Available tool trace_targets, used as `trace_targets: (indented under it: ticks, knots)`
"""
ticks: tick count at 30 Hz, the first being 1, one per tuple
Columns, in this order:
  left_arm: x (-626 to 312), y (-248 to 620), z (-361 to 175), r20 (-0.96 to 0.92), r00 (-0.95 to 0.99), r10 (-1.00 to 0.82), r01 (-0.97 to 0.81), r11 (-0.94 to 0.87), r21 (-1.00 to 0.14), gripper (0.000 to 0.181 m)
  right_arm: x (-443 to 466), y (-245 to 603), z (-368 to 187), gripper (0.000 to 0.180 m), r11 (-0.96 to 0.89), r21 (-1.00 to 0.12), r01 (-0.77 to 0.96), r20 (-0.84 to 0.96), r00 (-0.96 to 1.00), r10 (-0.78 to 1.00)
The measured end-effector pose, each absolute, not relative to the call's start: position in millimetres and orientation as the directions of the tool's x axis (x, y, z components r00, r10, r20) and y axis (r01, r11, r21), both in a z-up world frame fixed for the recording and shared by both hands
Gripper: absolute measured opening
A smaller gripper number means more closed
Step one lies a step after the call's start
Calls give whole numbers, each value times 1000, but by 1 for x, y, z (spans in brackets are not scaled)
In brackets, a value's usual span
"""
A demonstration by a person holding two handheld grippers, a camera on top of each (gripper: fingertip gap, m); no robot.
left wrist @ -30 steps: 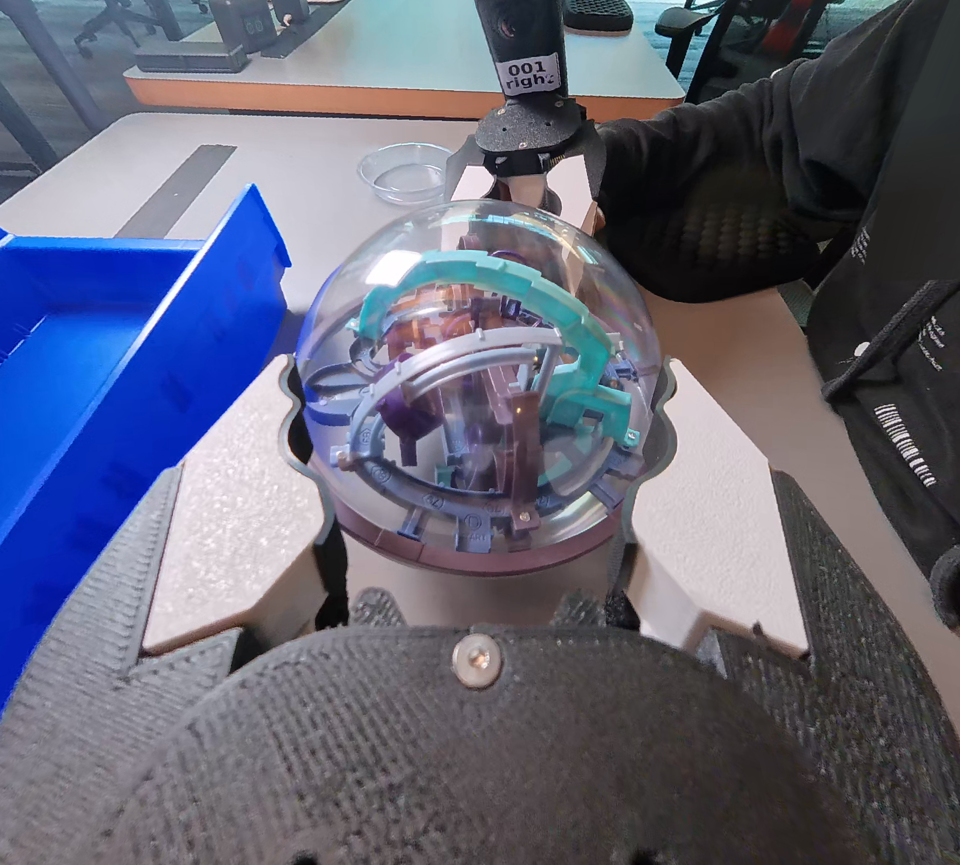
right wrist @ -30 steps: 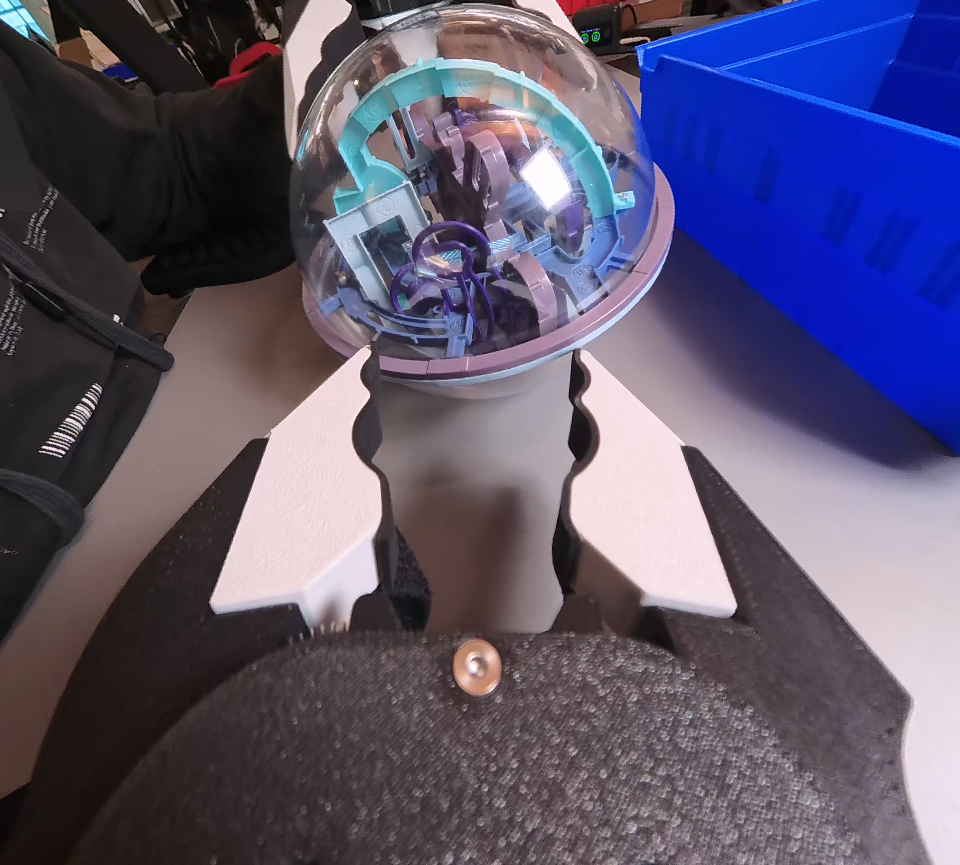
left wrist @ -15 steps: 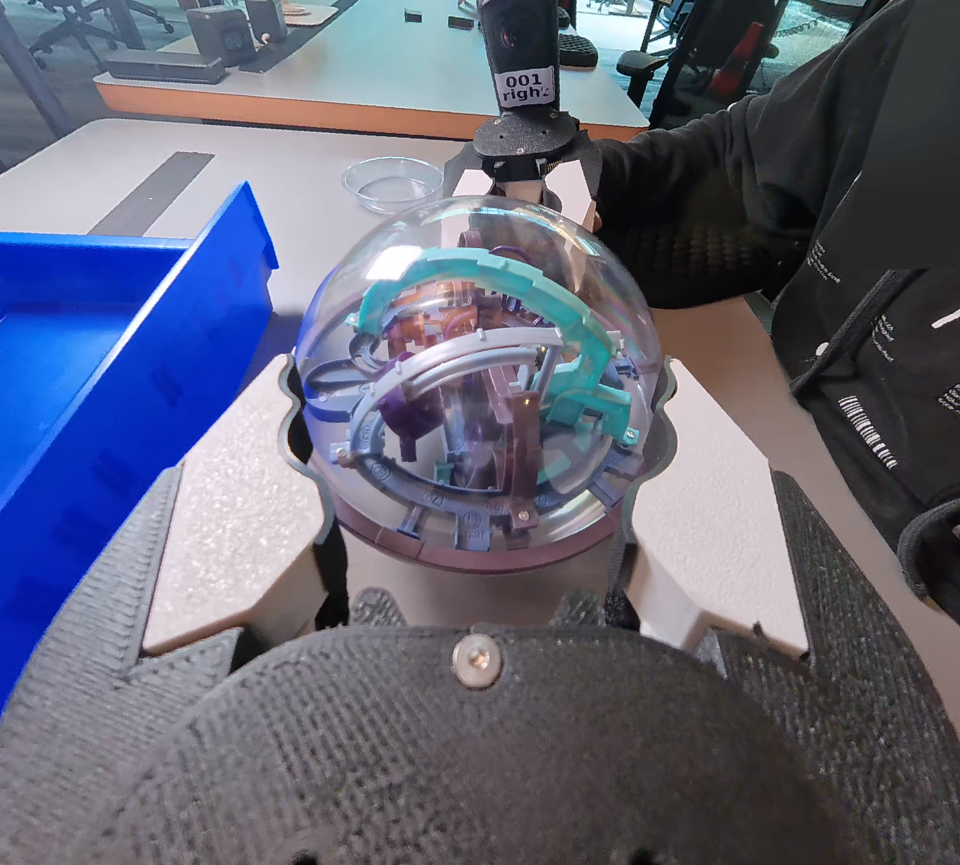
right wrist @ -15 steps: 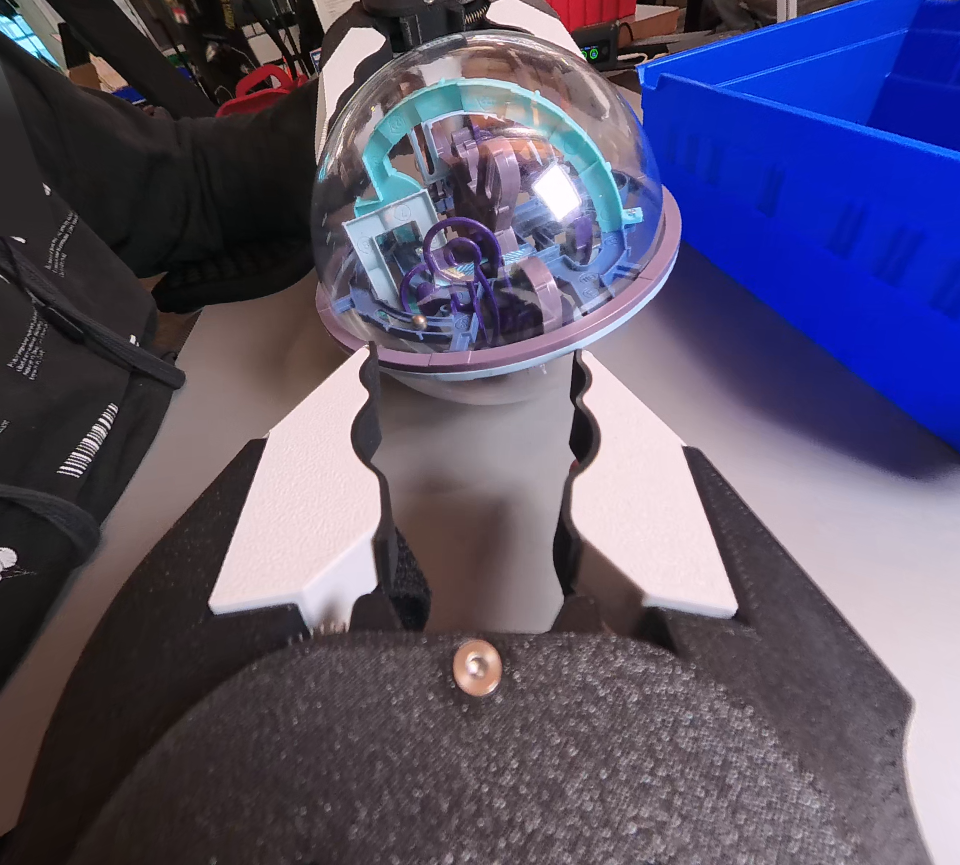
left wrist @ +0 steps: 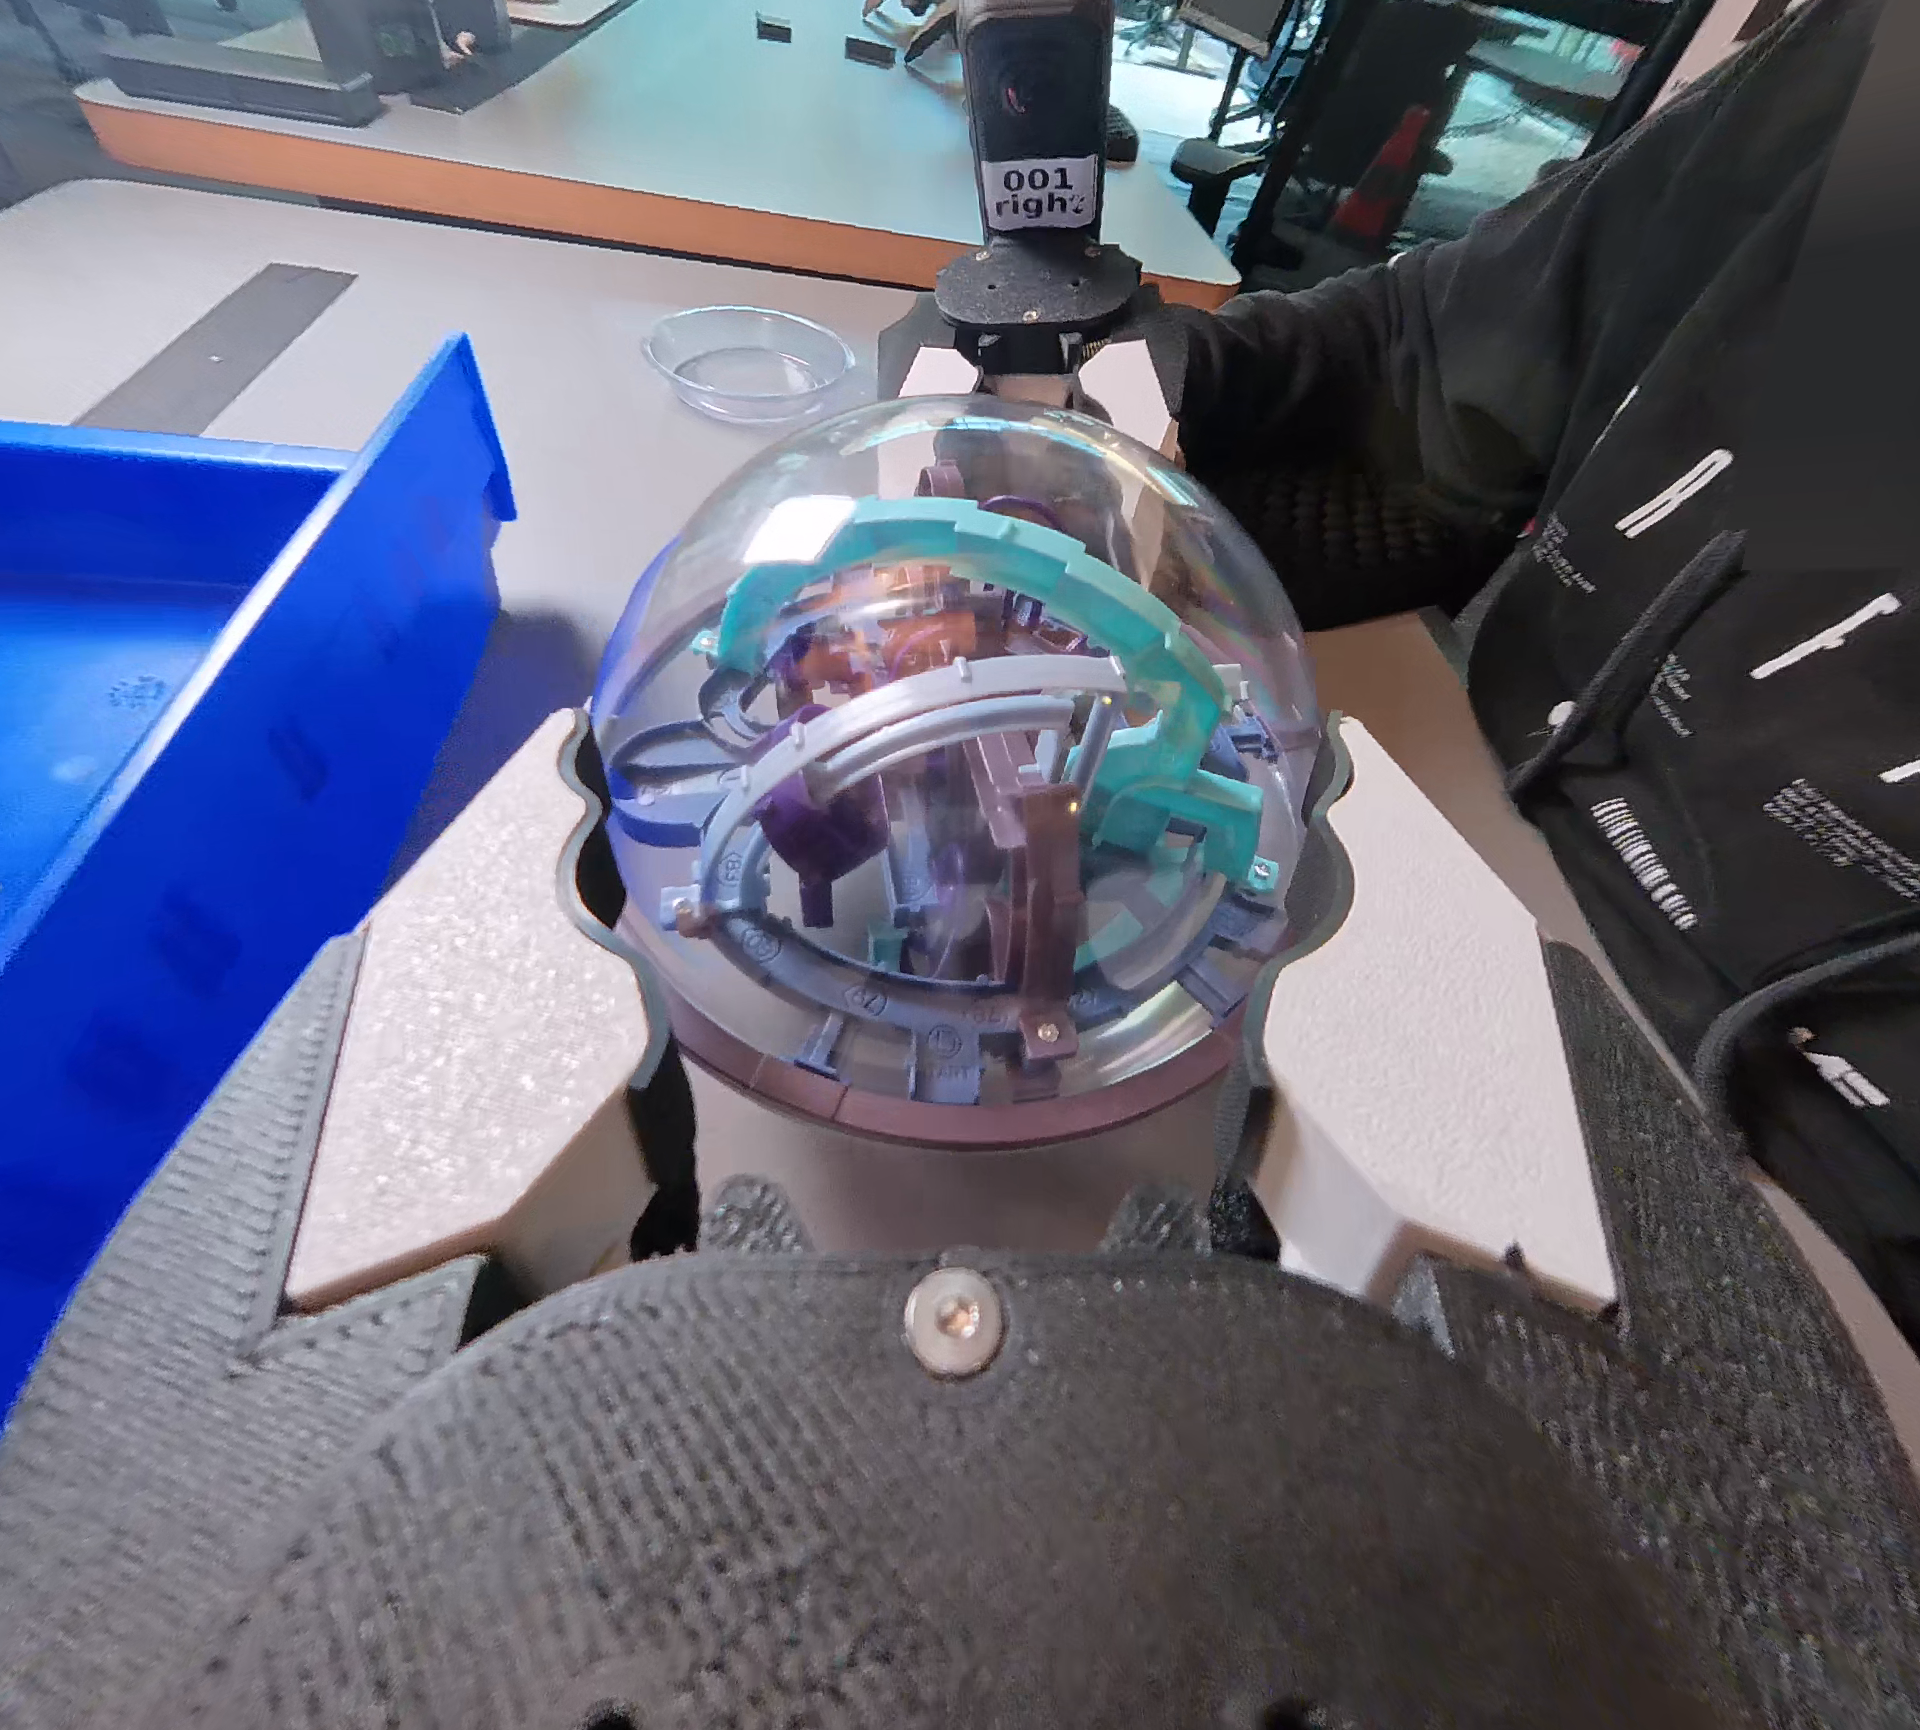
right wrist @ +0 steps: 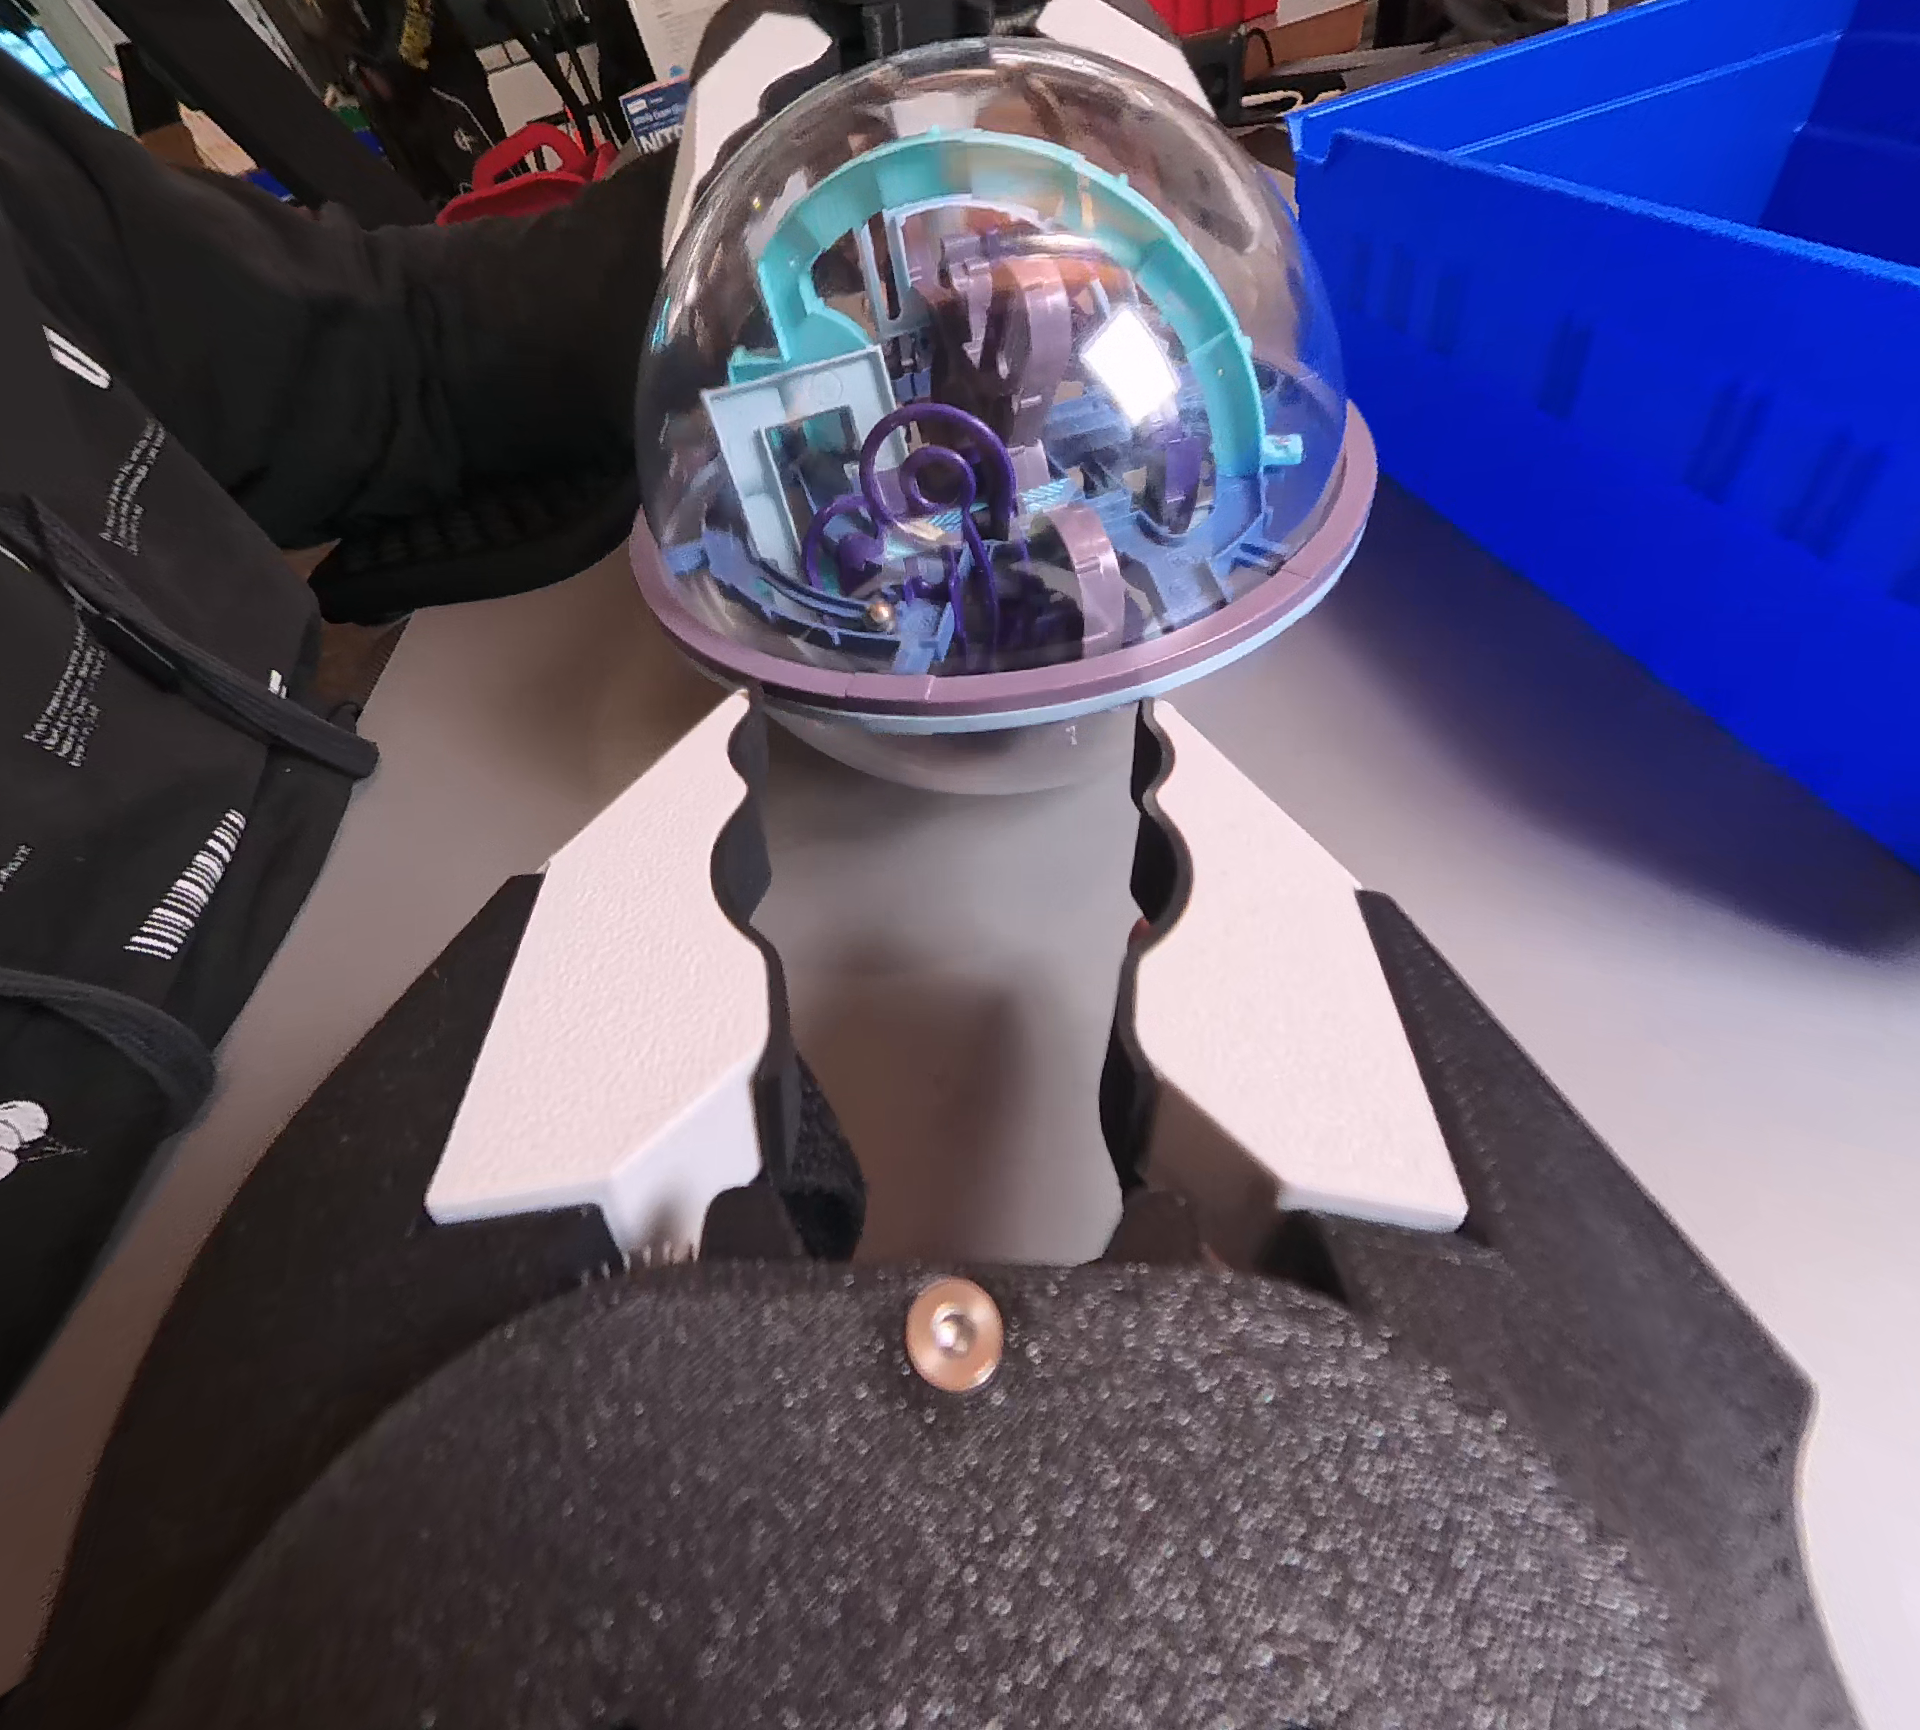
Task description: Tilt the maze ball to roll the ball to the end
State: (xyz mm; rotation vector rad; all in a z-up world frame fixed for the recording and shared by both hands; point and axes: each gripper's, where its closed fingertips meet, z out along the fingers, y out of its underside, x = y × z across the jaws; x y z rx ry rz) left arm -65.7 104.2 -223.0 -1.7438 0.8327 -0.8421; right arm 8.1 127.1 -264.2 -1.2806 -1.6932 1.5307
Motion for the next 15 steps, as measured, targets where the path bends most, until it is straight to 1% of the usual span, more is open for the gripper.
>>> trace_targets:
  ticks: [15]
  knots:
    - [-74, 102, -224, 327, 394, -859, -50, -375, -926, 131, 11, 112, -266, 64, -37, -955, 295, -176, -462, 869]
